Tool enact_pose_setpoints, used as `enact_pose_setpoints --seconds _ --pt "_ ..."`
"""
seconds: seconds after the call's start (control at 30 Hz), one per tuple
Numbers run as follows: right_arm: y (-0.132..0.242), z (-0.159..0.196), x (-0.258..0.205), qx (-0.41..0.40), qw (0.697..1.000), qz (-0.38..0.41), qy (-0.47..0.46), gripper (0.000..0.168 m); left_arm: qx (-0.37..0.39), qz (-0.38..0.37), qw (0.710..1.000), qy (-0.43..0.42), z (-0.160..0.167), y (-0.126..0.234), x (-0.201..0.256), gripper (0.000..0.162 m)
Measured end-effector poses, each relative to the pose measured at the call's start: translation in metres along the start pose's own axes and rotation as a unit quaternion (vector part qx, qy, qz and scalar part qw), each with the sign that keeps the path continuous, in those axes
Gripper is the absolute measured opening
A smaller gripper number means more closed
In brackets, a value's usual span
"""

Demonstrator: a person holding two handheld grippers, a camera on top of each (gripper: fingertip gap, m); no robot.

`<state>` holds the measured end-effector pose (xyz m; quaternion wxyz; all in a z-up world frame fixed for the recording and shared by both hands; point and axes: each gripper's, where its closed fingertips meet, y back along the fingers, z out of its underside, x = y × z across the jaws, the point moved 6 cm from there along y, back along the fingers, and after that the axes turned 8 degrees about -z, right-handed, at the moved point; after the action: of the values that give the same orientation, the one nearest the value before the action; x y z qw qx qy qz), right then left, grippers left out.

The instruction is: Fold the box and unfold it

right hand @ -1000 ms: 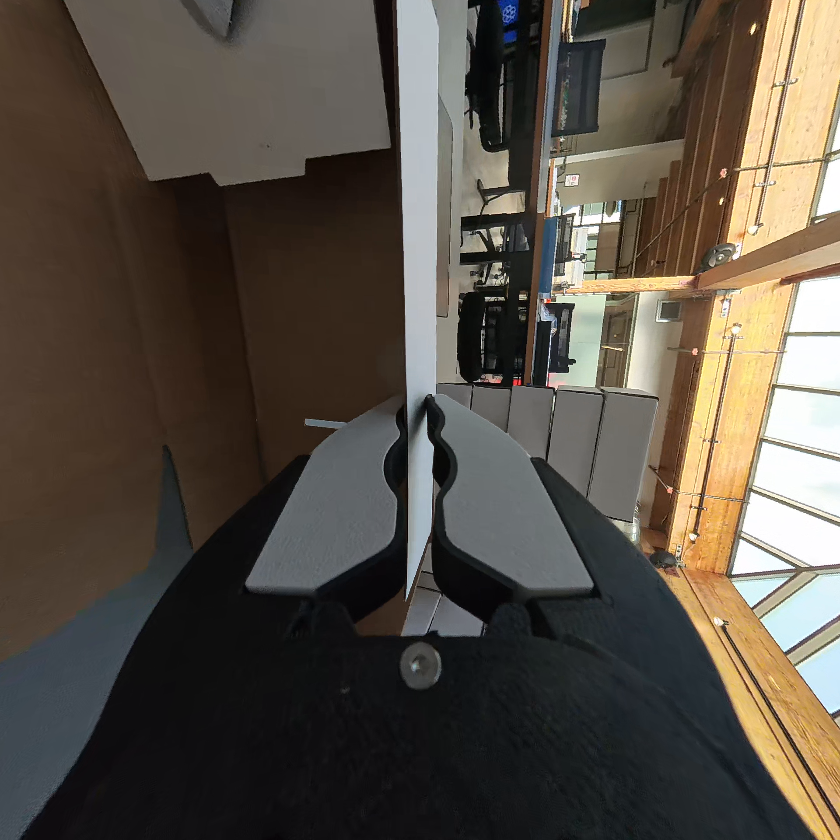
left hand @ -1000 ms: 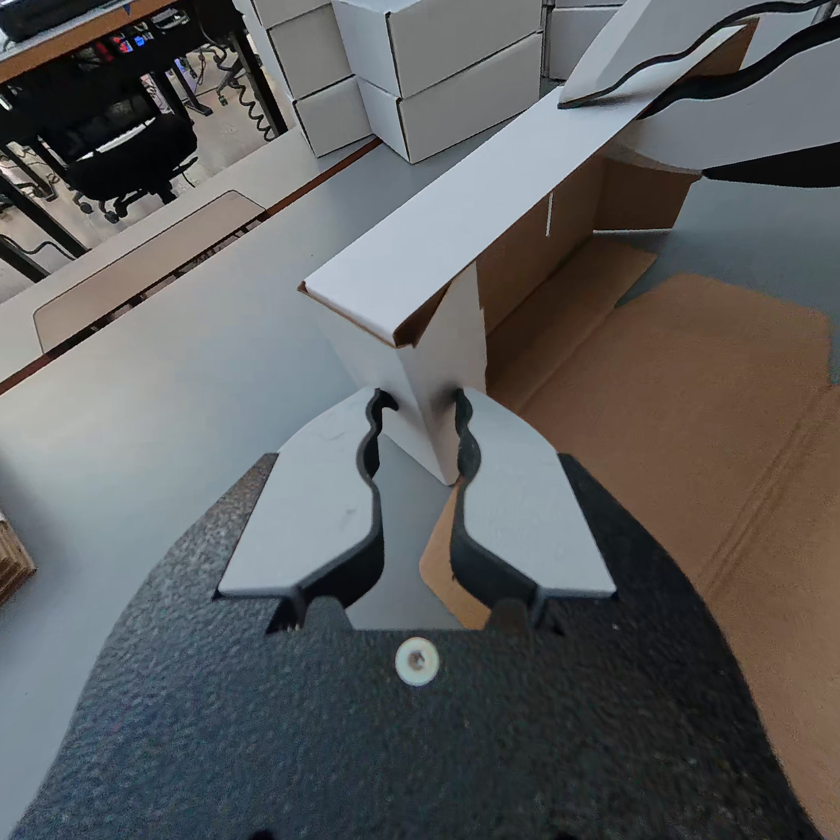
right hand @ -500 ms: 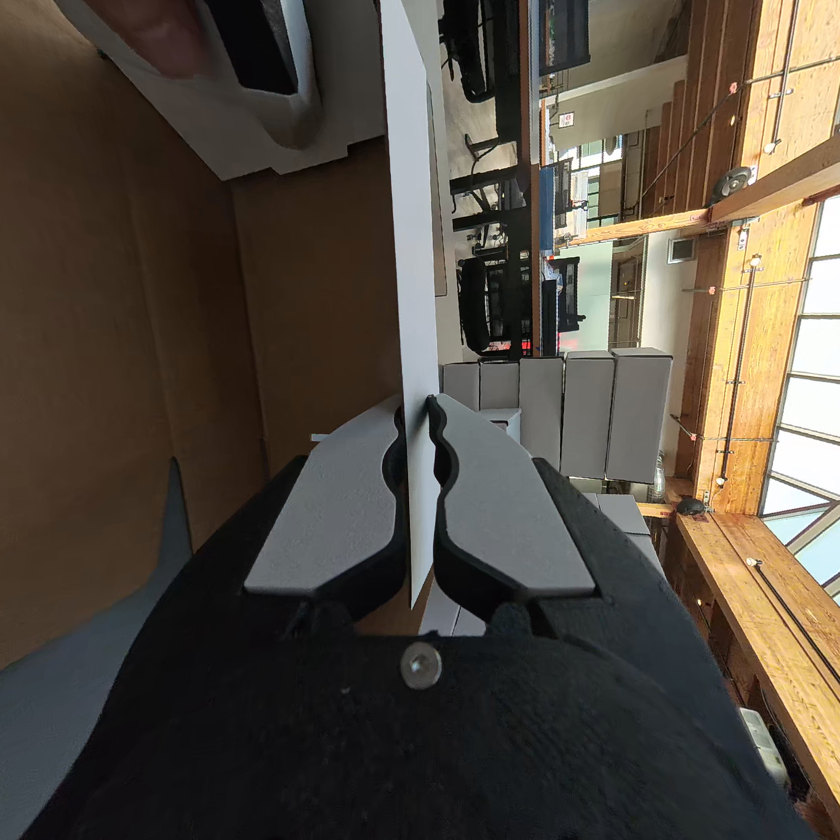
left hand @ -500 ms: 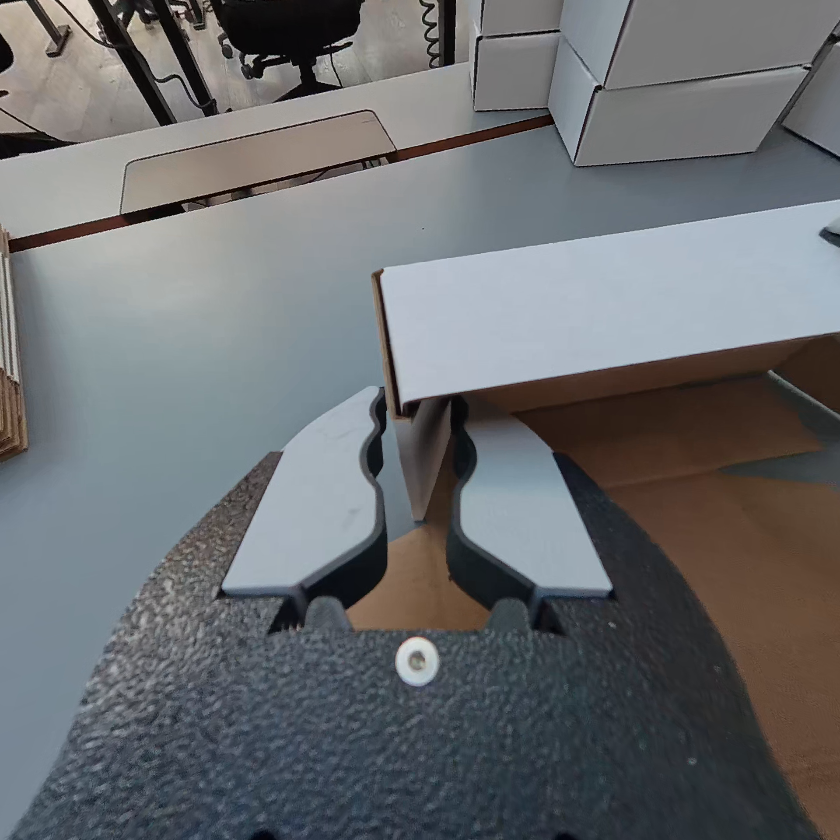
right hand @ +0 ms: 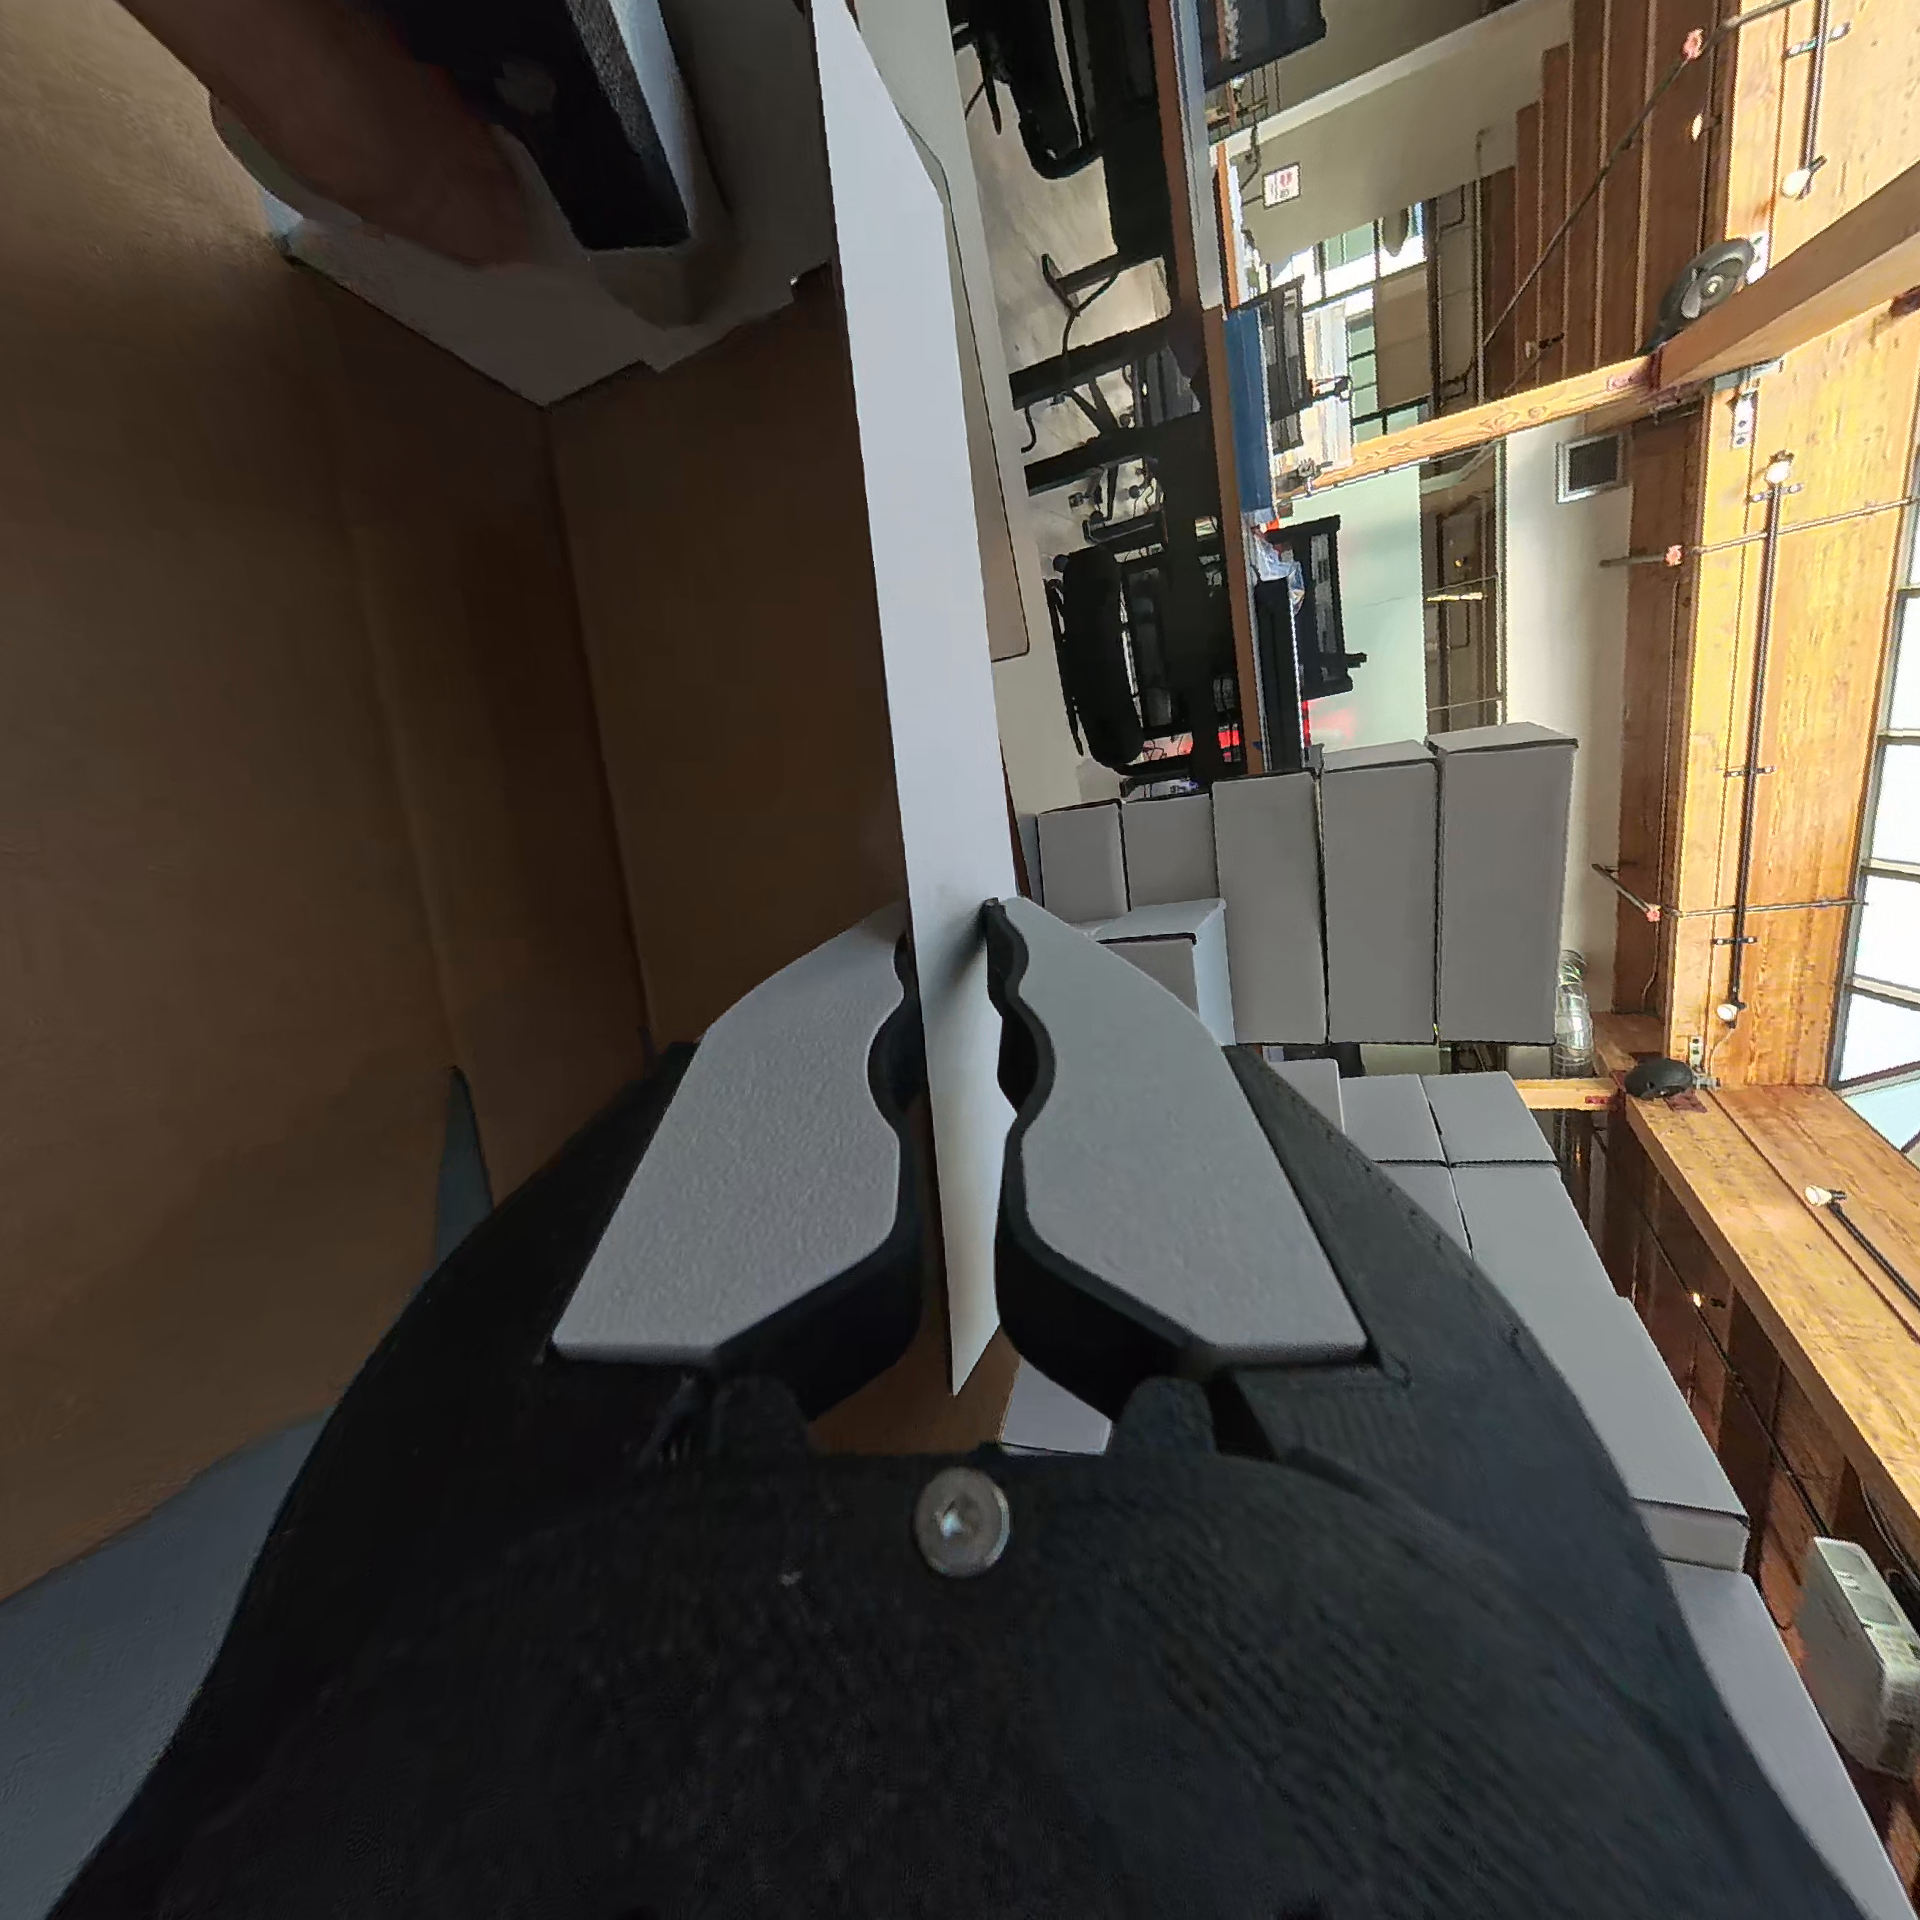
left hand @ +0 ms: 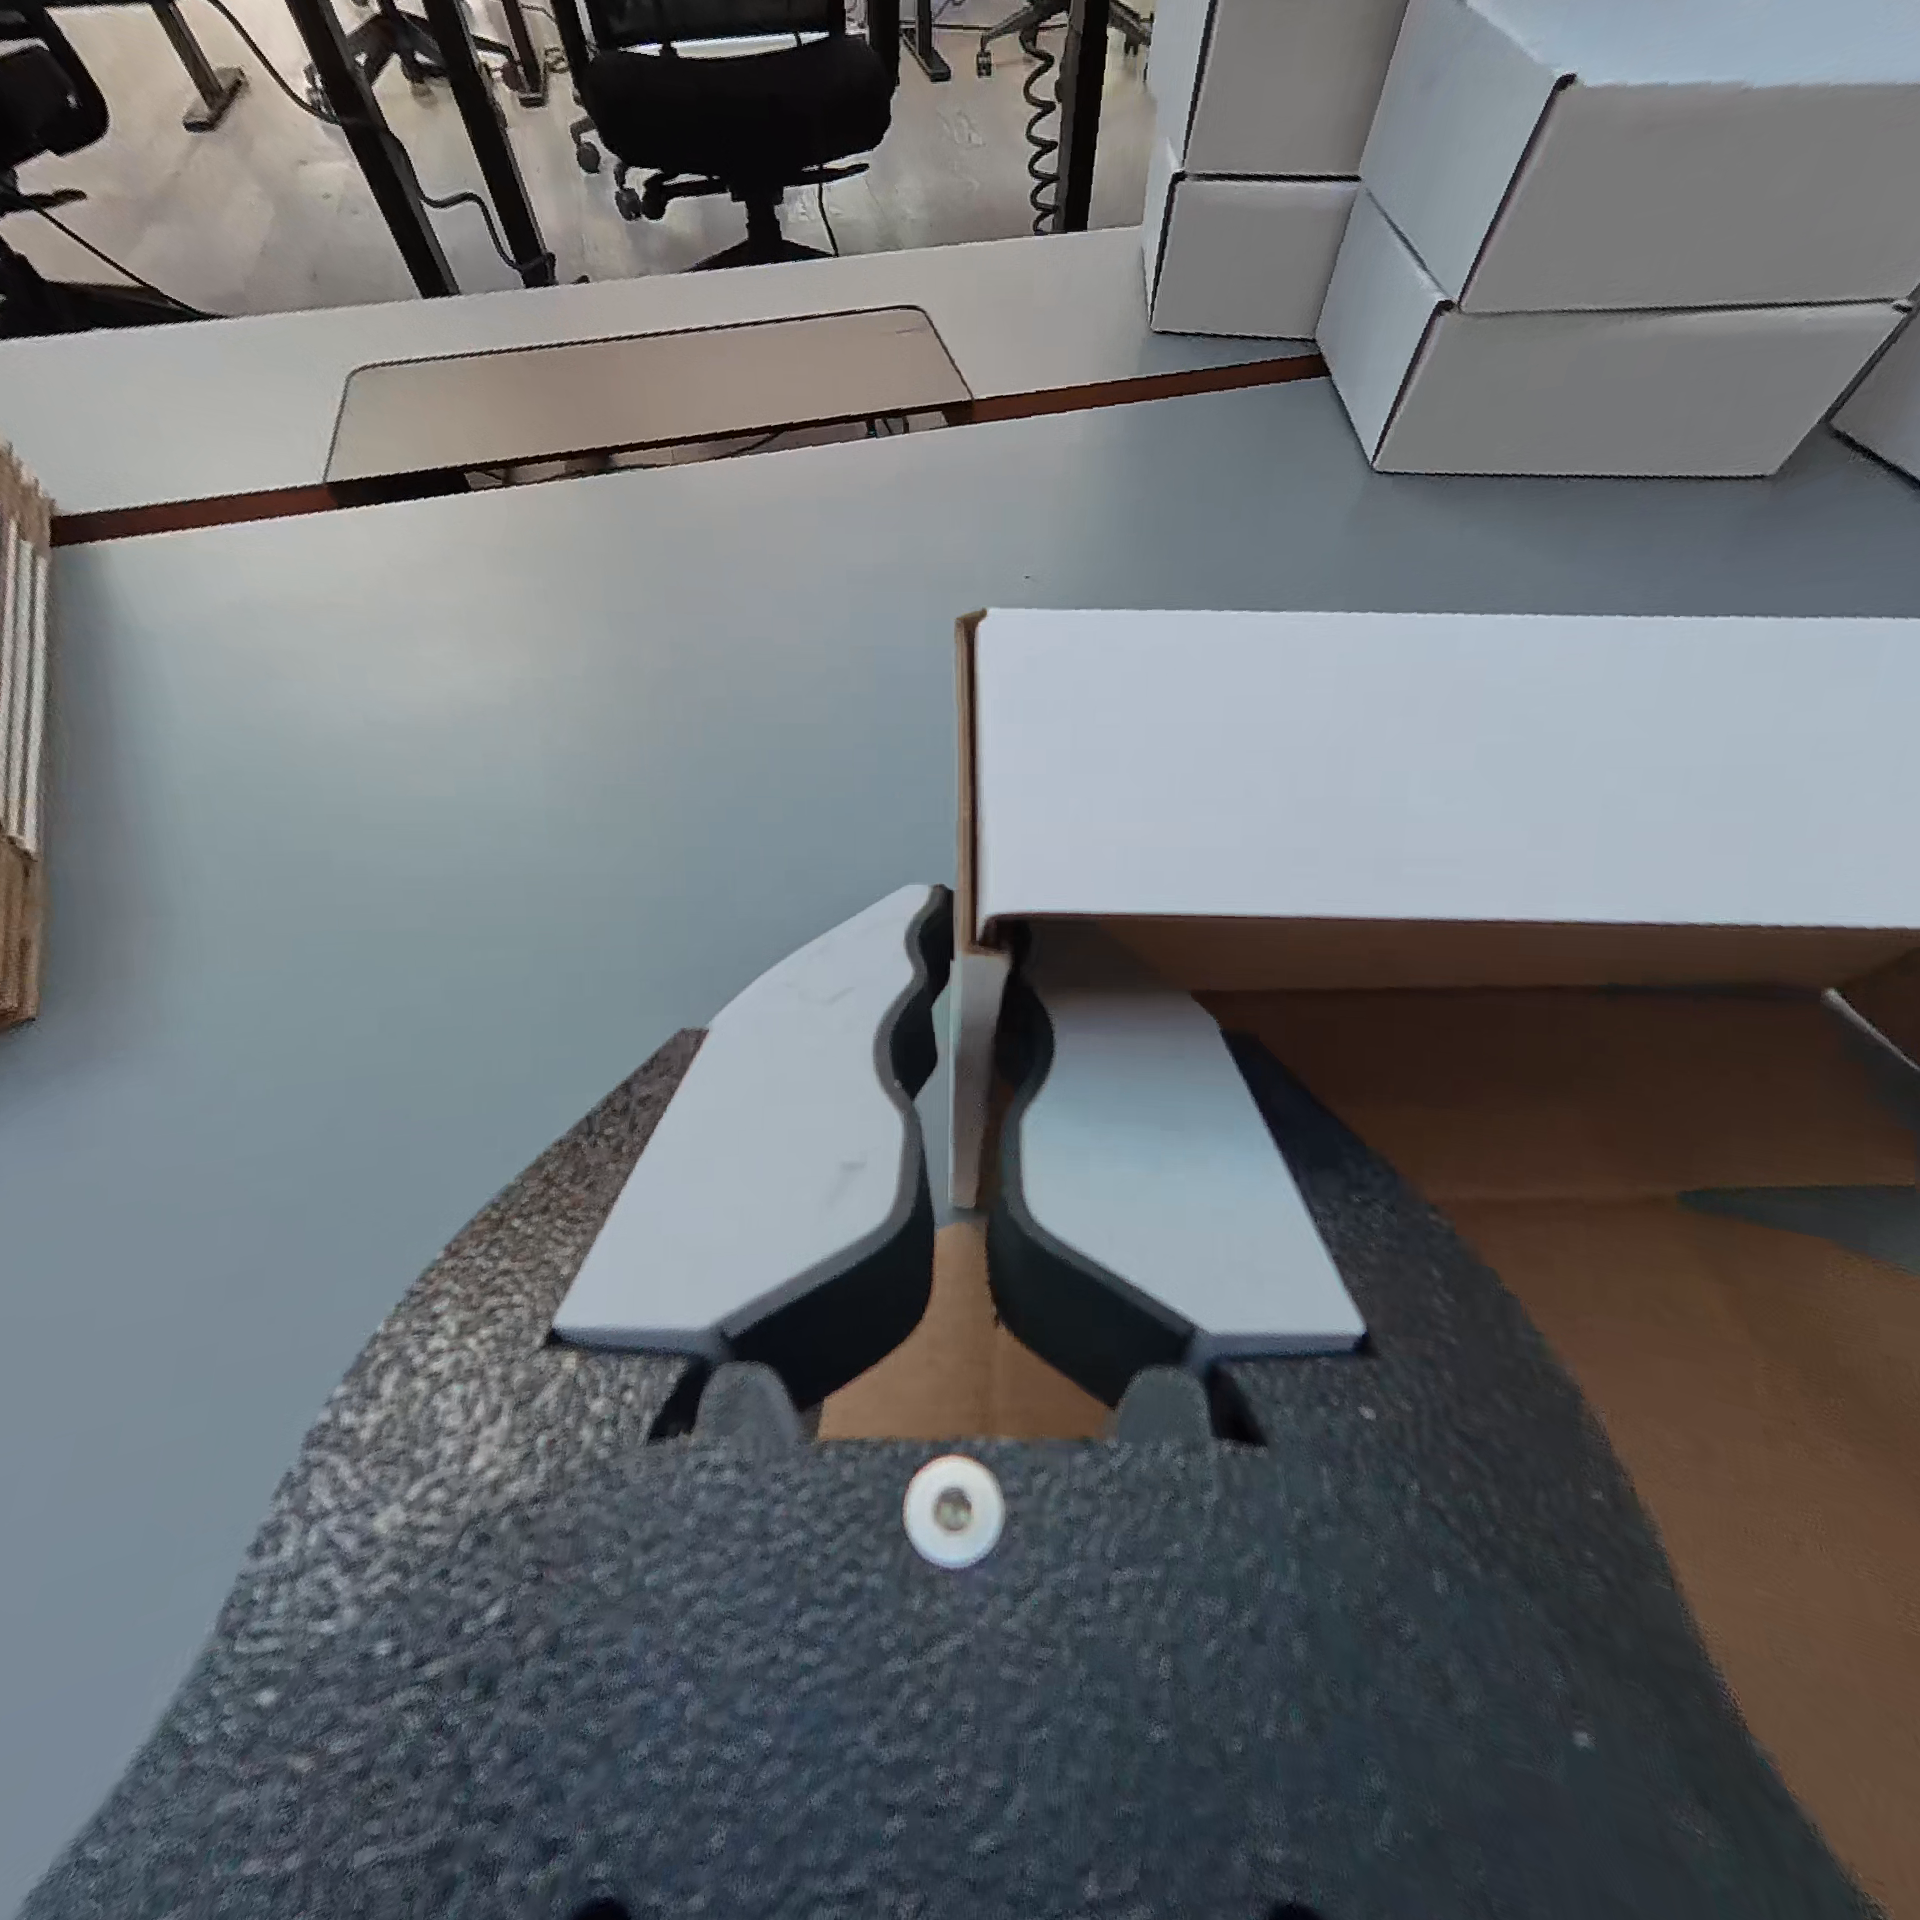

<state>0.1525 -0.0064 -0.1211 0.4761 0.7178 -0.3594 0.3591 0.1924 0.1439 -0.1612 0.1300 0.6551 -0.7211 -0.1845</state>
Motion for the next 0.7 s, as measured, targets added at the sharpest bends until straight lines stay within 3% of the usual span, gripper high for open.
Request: enact_pose_setpoints --seconds 0.23,0.4,0.5,0.57,0.7 --pt "-0.001 -0.003 -0.004 -0.011 1.000 0.025 0.010 0.011 0.003 -0.001 1.000 0.002 0.000 -0.001 -0.001 0.007" --pt "0.012 -0.006 -0.008 -0.010 0.998 -0.062 0.021 0.034 0.003 0.000 1.000 0.002 -0.001 -0.002 -0.001 0.008" --pt "0.038 -0.027 -0.002 0.087 0.990 -0.106 -0.014 0.021 0.002 -0.001 1.000 0.002 0.000 -0.002 -0.001 0.008" --pt "0.046 -0.041 0.012 0.147 0.984 -0.086 -0.053 0.000 -0.002 0.002 1.000 0.004 0.000 -0.003 -0.001 0.009" --pt "0.017 -0.041 0.026 0.072 0.997 -0.026 -0.024 0.000 -0.003 0.001 1.000 0.004 0.000 -0.003 -0.001 0.009"
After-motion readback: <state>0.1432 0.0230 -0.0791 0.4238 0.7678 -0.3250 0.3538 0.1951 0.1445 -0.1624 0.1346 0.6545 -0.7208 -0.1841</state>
